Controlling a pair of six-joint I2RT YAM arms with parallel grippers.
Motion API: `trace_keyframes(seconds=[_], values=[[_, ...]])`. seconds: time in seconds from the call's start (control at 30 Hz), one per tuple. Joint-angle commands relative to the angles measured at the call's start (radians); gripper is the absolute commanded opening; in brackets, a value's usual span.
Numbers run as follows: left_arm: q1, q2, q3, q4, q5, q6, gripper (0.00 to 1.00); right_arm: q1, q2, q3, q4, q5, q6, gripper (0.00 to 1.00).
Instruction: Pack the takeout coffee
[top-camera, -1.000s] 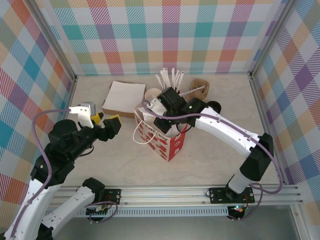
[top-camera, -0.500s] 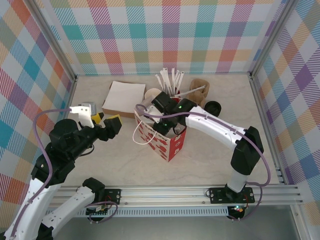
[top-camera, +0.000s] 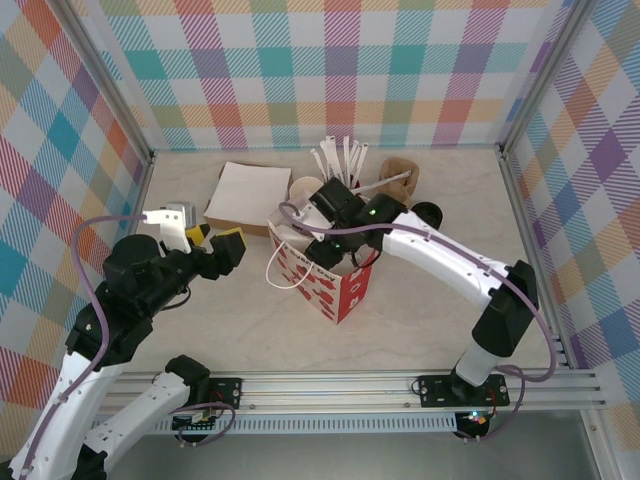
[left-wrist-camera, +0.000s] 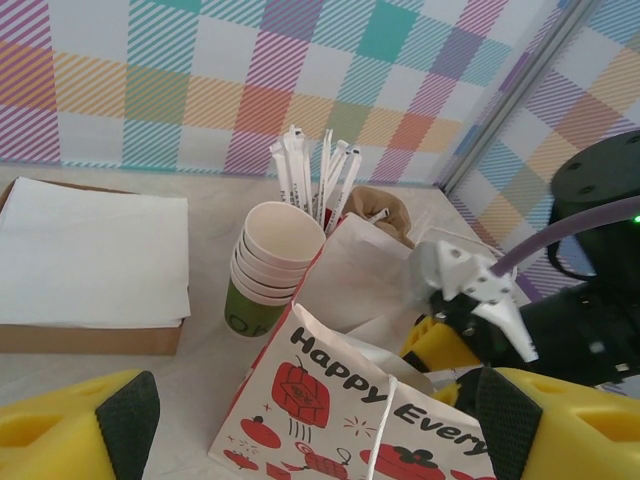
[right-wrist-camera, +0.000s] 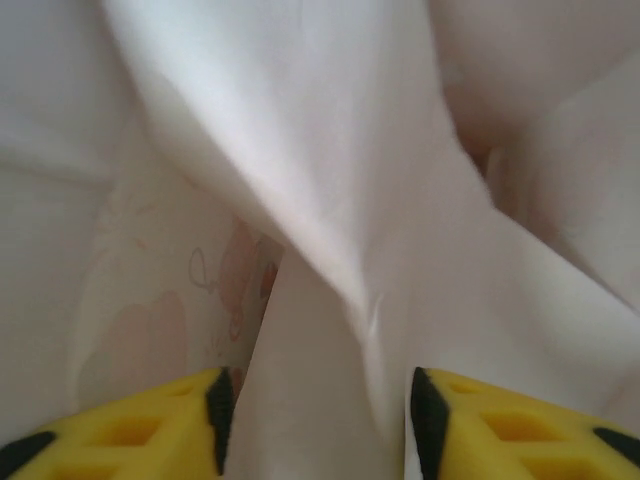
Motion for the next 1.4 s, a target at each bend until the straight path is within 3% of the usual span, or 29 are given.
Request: trace_keyframes(seconds=[0.0,0.17,0.33,0.57,0.67,0.87,0.97,1.13,1.37], values=[[-0.006,0.011,-0.012,0.036,-0.044,-0.039,0.85,0.003,-0.079,0.047,-0.020,0.044,0.014,0.59],[-0.005,0.053,0.000,0.034,-0.081,-0.078,0.88,-0.001,-0.147,0.084,-0.036,0.087,0.019,0.71],[-0.003,0.111,0.043,-0.020,-0.188,-0.127,0.96,-0.039,-0.225,0.115,-0.048,0.098,0.062,0.80],[0.058,0.161,0.058,-0.072,-0.289,-0.146,1.00,-0.169,-0.384,0.025,0.009,0.162,0.121,1.00],[0.139,0.172,0.032,-0.071,-0.276,-0.165,1.00,-0.269,-0.472,-0.073,0.054,0.171,0.164,1.00],[0.413,0.220,-0.095,-0.008,-0.139,-0.266,1.00,-0.410,-0.643,-0.323,0.186,0.260,0.193,1.00],[0.492,0.252,-0.196,0.075,-0.151,-0.318,1.00,-0.466,-0.700,-0.448,0.249,0.297,0.223,1.00],[0.518,0.305,-0.334,0.236,-0.292,-0.322,1.00,-0.561,-0.737,-0.656,0.377,0.331,0.222,1.00],[0.518,0.385,-0.421,0.418,-0.378,-0.174,1.00,-0.723,-0.723,-0.953,0.655,0.290,0.232,1.00]])
